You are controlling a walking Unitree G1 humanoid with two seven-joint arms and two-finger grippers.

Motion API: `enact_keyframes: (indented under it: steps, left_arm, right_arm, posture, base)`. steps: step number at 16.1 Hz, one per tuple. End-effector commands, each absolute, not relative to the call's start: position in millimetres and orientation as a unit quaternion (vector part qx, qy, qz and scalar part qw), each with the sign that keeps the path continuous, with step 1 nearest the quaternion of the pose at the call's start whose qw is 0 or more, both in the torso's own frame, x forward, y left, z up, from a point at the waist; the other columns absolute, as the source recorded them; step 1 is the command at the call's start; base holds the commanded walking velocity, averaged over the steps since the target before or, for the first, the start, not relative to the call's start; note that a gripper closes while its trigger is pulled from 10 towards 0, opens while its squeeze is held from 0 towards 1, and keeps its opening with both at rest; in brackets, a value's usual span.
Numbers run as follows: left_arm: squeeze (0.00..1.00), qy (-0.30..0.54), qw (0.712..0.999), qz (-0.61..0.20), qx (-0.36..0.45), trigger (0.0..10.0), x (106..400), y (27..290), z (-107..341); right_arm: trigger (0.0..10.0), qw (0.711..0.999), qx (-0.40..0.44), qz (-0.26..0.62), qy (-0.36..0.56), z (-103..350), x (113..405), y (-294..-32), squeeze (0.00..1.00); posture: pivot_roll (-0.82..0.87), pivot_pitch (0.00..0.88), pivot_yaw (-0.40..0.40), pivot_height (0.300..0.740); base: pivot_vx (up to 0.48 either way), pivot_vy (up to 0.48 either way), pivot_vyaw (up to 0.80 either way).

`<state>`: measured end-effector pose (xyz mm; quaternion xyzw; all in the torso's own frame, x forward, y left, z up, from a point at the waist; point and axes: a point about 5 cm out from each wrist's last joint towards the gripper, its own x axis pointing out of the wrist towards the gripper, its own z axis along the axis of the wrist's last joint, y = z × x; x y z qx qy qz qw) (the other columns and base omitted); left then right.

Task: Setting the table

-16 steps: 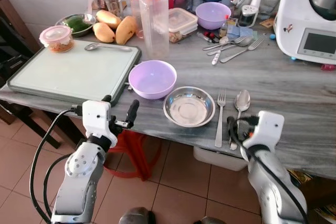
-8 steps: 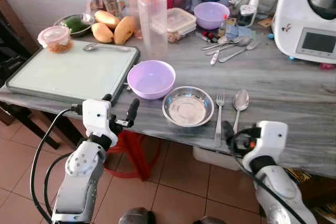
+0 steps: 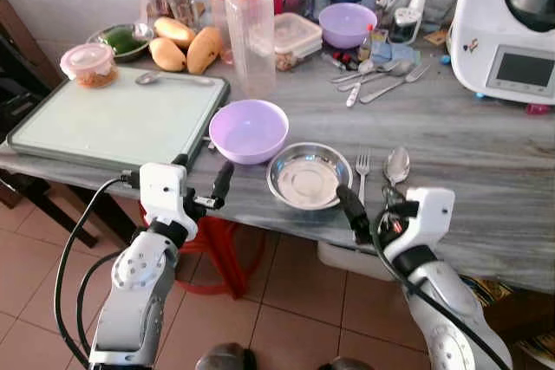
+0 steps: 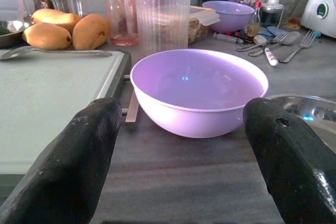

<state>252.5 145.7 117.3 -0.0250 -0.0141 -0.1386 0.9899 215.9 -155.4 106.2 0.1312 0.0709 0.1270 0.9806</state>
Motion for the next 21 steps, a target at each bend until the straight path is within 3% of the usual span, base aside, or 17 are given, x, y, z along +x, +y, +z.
enact_keyframes:
  steps: [1, 2, 4, 6, 10, 13, 16, 19, 21]
  left_arm:
    - [0.0, -0.013, 0.991, -0.132, -0.021, 10.0, 251.9, 148.3, 116.5]
    - [0.0, -0.013, 0.991, -0.134, -0.022, 10.0, 251.8, 146.6, 116.2]
    - [0.0, -0.013, 0.99, -0.135, -0.022, 10.0, 252.2, 145.7, 116.0]
    - [0.0, -0.015, 0.99, -0.137, -0.022, 10.0, 254.5, 145.9, 117.6]
    - [0.0, -0.016, 0.99, -0.139, -0.021, 10.0, 255.1, 146.3, 118.1]
    - [0.0, -0.015, 0.99, -0.139, -0.022, 10.0, 254.1, 145.6, 117.5]
    - [0.0, -0.015, 0.99, -0.139, -0.022, 10.0, 254.4, 145.9, 117.6]
    - [0.0, -0.015, 0.99, -0.141, -0.022, 10.0, 254.6, 145.4, 117.6]
    - [0.0, -0.015, 0.99, -0.14, -0.022, 10.0, 254.5, 145.5, 117.7]
  right_arm:
    - [10.0, 0.978, 0.14, 0.136, 0.075, 103.0, 211.4, -156.3, 0.98]
    - [10.0, 0.975, 0.152, 0.142, 0.079, 99.7, 207.5, -156.1, 0.8]
    - [10.0, 0.971, 0.169, 0.145, 0.083, 96.7, 205.6, -156.2, 0.7]
    - [10.0, 0.972, 0.17, 0.138, 0.086, 93.3, 203.9, -159.5, 0.54]
    - [10.0, 0.969, 0.189, 0.126, 0.094, 89.7, 202.4, -163.7, 0.49]
    - [10.0, 0.966, 0.207, 0.114, 0.102, 85.7, 200.5, -168.6, 0.28]
    - [10.0, 0.962, 0.221, 0.121, 0.109, 83.5, 199.5, -168.0, 0.24]
    - [10.0, 0.952, 0.239, 0.152, 0.117, 83.3, 197.9, -162.8, 0.08]
    - [10.0, 0.946, 0.245, 0.169, 0.124, 83.6, 194.9, -159.6, 0.05]
  posture:
    - [0.01, 0.011, 0.056, 0.74]
    - [0.01, 0.01, 0.059, 0.74]
    - [0.01, 0.009, 0.063, 0.74]
    - [0.01, 0.008, 0.067, 0.74]
    - [0.01, 0.011, 0.066, 0.74]
    - [0.01, 0.013, 0.065, 0.74]
    - [0.01, 0.014, 0.067, 0.74]
    - [0.01, 0.014, 0.068, 0.74]
    - [0.01, 0.015, 0.067, 0.74]
  base:
    - [0.0, 0.0, 0.0]
    - [0.0, 0.0, 0.0]
    - [0.0, 0.0, 0.0]
    - [0.0, 0.0, 0.0]
    - [0.0, 0.0, 0.0]
    - [0.0, 0.0, 0.0]
    - [0.0, 0.0, 0.0]
    - [0.0, 0.0, 0.0]
    - [0.0, 0.0, 0.0]
